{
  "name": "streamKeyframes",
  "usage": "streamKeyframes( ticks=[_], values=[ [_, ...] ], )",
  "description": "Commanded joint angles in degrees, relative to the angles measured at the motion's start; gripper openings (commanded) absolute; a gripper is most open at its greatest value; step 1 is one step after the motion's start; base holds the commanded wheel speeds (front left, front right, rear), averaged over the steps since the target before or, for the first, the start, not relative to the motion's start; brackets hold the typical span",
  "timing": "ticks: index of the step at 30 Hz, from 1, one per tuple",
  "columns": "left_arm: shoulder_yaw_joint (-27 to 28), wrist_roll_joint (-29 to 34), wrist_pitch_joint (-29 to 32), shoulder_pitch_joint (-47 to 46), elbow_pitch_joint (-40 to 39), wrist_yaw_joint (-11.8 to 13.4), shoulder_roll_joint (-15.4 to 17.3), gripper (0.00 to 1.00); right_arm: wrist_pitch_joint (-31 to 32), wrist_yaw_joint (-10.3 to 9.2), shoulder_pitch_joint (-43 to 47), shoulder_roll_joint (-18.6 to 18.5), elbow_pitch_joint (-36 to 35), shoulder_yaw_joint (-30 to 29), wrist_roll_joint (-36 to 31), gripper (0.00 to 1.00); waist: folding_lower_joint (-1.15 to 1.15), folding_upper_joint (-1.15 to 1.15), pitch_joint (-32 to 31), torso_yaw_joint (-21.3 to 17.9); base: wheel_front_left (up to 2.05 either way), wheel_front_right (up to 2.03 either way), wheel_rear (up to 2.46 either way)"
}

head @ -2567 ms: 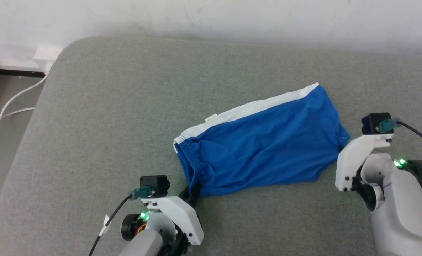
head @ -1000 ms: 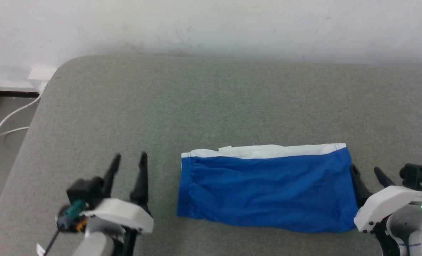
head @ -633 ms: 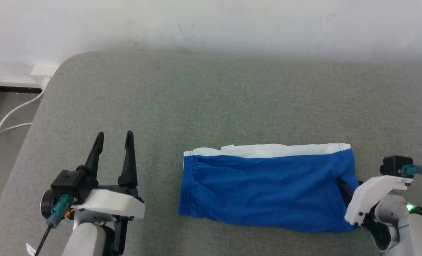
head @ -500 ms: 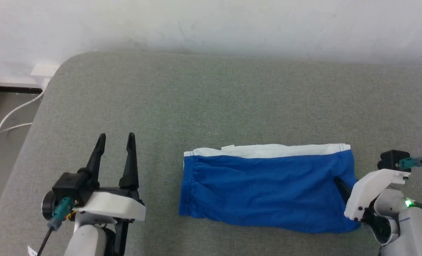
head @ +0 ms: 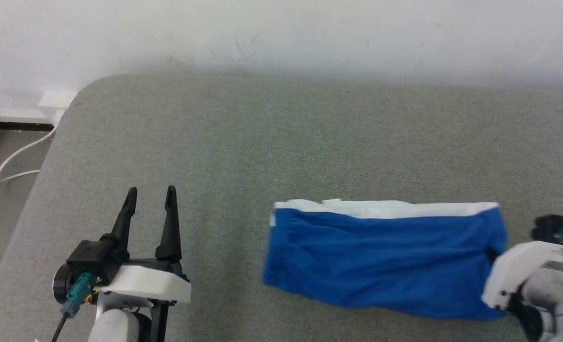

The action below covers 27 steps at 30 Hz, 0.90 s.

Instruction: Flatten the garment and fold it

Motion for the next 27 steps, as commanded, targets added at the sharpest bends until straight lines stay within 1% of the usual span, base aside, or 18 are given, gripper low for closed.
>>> streamKeyframes(
  ticks=[1, 4, 6, 8, 10, 12, 15, 18, 21, 24, 27],
  values=[
    [0.37, 0.65, -0.27, 0.78, -0.02, -0.59, -0.43, 1.00, -0.31, -0.12, 1.07, -0.31, -1.27, -2.37, -2.19, 0.00, 0.00, -0.01, 0.03, -0.09, 0.00, 0.00, 0.00],
    [0.63, 0.93, -0.27, 0.89, 0.37, -1.06, -0.79, 1.00, -0.38, -0.12, 2.31, -0.31, -4.54, -8.51, -6.67, 0.00, 0.00, -0.01, 0.21, -0.02, 0.00, 0.00, 0.00],
    [0.72, 1.08, -0.27, 0.85, 0.60, -1.29, -0.99, 1.00, -0.41, -0.12, 2.95, -0.31, -6.73, -11.37, -8.82, 0.00, 0.00, -0.01, 0.34, 0.04, 0.00, 0.00, 0.00],
    [0.81, 1.24, -0.27, 0.79, 0.87, -1.49, -1.15, 1.00, -0.20, -0.12, 3.64, -0.31, -8.92, -12.65, -10.29, 0.00, 0.00, -0.01, 0.37, 0.09, 0.00, 0.00, 0.00],
    [0.83, 1.41, -0.27, 0.75, 1.14, -1.68, -1.27, 1.00, 0.33, -0.12, 4.34, -0.31, -11.49, -12.07, -10.58, 0.00, 0.00, -0.01, 0.33, 0.16, 0.00, 0.00, 0.00],
    [0.78, 1.56, -0.27, 0.77, 1.40, -1.84, -1.38, 1.00, 1.43, -0.12, 5.35, -0.31, -14.77, -9.71, -9.58, 0.00, 0.00, -0.01, 0.18, 0.28, 0.00, 0.00, 0.00],
    [0.72, 1.70, -0.27, 0.85, 1.82, -2.07, -1.48, 1.00, 4.47, -0.12, 7.43, -0.31, -21.35, -4.55, -6.63, 0.00, 0.00, -0.01, -0.14, 0.45, 0.00, 0.00, 0.00],
    [0.54, 1.81, -0.27, 0.91, 2.14, -2.24, -1.56, 1.00, 9.08, -0.12, 9.78, -0.31, -28.67, 2.64, -4.01, 0.00, 0.00, -0.01, -0.36, 0.66, 0.00, 0.00, 0.00],
    [0.32, 1.85, -0.27, 0.72, 2.48, -2.40, -1.61, 1.00, 12.36, -0.12, 10.47, -0.31, -34.49, 10.48, -3.18, 0.00, 0.00, -0.01, -0.25, 0.97, 0.00, 0.00, 0.00],
    [0.04, 1.79, -0.27, 0.25, 2.78, -2.53, -1.65, 1.00, 13.92, -0.12, 9.12, -0.31, -35.93, 17.51, -3.67, 0.00, 0.00, -0.01, 0.06, 1.44, 0.00, 0.00, 0.00],
    [-0.39, 1.72, -0.27, -0.27, 2.99, -2.63, -1.67, 1.00, 14.60, -0.12, 6.84, -0.31, -33.91, 23.79, -3.69, 0.00, 0.00, -0.01, 0.63, 2.06, 0.00, 0.00, 0.00]
  ],
)
